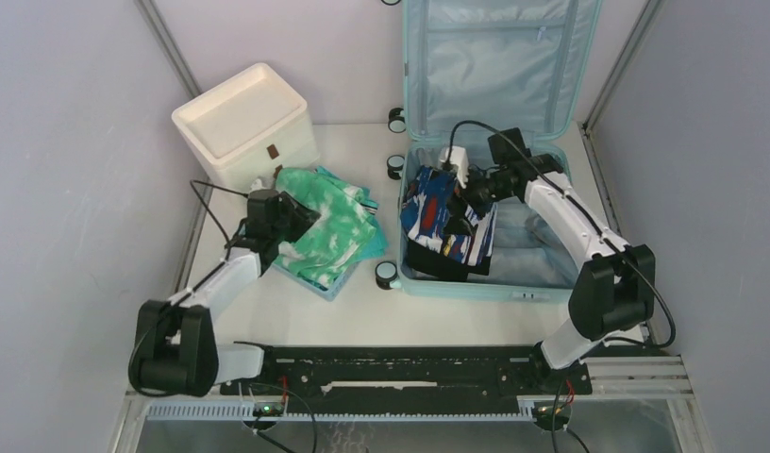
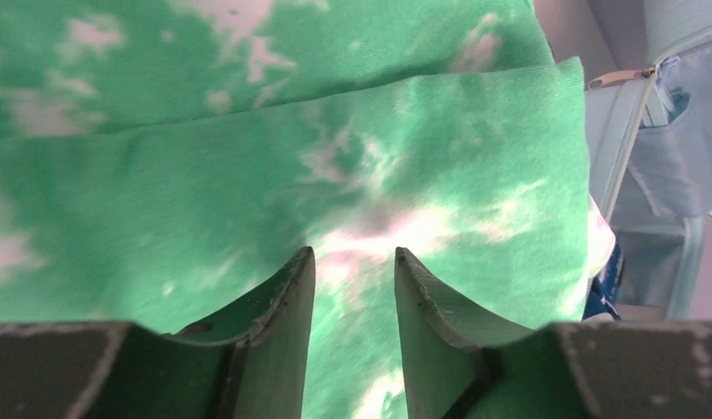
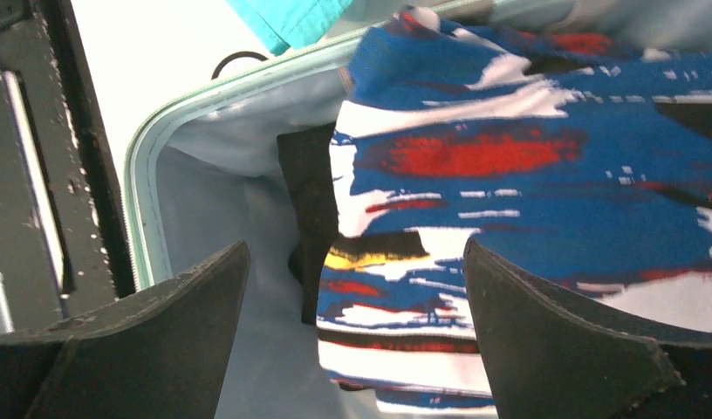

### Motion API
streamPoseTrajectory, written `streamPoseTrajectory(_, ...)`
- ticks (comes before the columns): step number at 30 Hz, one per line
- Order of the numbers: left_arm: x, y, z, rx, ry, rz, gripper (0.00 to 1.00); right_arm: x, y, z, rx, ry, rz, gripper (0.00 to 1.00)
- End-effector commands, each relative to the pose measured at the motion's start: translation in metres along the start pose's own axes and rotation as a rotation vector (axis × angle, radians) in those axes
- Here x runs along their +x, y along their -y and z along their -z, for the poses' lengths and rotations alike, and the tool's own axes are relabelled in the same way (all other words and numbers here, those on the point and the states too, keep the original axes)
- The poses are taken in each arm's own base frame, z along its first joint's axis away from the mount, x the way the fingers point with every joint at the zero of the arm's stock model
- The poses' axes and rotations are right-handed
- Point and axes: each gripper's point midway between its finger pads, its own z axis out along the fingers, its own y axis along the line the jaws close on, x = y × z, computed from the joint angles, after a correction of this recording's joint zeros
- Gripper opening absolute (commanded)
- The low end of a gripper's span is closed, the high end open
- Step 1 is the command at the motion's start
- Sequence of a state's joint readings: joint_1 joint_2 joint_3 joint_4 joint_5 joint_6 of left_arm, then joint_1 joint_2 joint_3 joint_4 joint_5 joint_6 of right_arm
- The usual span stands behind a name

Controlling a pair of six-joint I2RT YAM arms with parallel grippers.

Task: Open, take out, and arrange the luggage

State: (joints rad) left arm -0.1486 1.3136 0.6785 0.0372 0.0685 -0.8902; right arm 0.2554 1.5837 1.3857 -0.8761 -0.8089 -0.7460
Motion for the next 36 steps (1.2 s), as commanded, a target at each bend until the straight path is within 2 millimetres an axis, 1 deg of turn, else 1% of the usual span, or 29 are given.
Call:
streamPoseTrajectory(1,-0.037,0.004,0.041,-0.057,0.141,-0.135,0.45,-0.002,0.007,-0.027,0.029,-0.065,0.172,1.0)
streamPoseTrajectory(3,-0.05,0.016,0.059,-0.015,0.201,-0.175,0.49,0.003,0.013,-0.04,0.063,-0.103,0.164,1.0)
streamPoseTrajectory(6,-0.065,0.035,0.086,0.061,0.278,-0.262,0.51,0.009,0.022,-0.056,0.112,-0.15,0.147,0.97)
streamPoseTrajectory(9,-0.078,0.045,0.113,0.1,0.367,-0.326,0.57,0.021,0.029,-0.07,0.143,-0.197,0.127,0.95)
streamPoseTrajectory(11,-0.088,0.049,0.131,0.12,0.436,-0.346,0.65,0.029,0.032,-0.079,0.163,-0.227,0.122,0.94)
streamPoseTrajectory(15,-0.103,0.055,0.163,0.174,0.574,-0.304,0.92,0.043,0.029,-0.094,0.168,-0.279,0.122,0.9)
streamPoseTrajectory(16,-0.106,0.059,0.17,0.206,0.606,-0.292,0.97,0.047,0.028,-0.097,0.167,-0.291,0.116,0.89)
streamPoseTrajectory(17,-0.107,0.062,0.174,0.232,0.623,-0.284,0.99,0.051,0.027,-0.1,0.171,-0.305,0.113,0.89)
streamPoseTrajectory(18,-0.105,0.064,0.176,0.25,0.623,-0.279,0.99,0.056,0.027,-0.103,0.174,-0.322,0.109,0.88)
streamPoseTrajectory(19,-0.106,0.07,0.18,0.285,0.633,-0.277,0.99,0.062,0.028,-0.106,0.179,-0.34,0.103,0.86)
streamPoseTrajectory(21,-0.101,0.079,0.18,0.333,0.606,-0.276,0.99,0.071,0.03,-0.11,0.197,-0.368,0.094,0.82)
streamPoseTrajectory(24,-0.088,0.092,0.174,0.41,0.531,-0.275,0.99,0.078,0.034,-0.111,0.213,-0.388,0.062,0.66)
streamPoseTrajectory(27,-0.078,0.103,0.168,0.48,0.471,-0.245,0.97,0.078,0.035,-0.106,0.212,-0.381,0.036,0.49)
streamPoseTrajectory(31,-0.065,0.115,0.158,0.56,0.391,-0.193,0.95,0.065,0.032,-0.093,0.186,-0.305,-0.01,0.3)
streamPoseTrajectory(34,-0.057,0.124,0.153,0.597,0.353,-0.187,0.94,0.046,0.026,-0.079,0.136,-0.203,-0.044,0.2)
streamPoseTrajectory(36,-0.05,0.129,0.149,0.613,0.326,-0.185,0.94,0.038,0.023,-0.069,0.106,-0.151,-0.065,0.14)
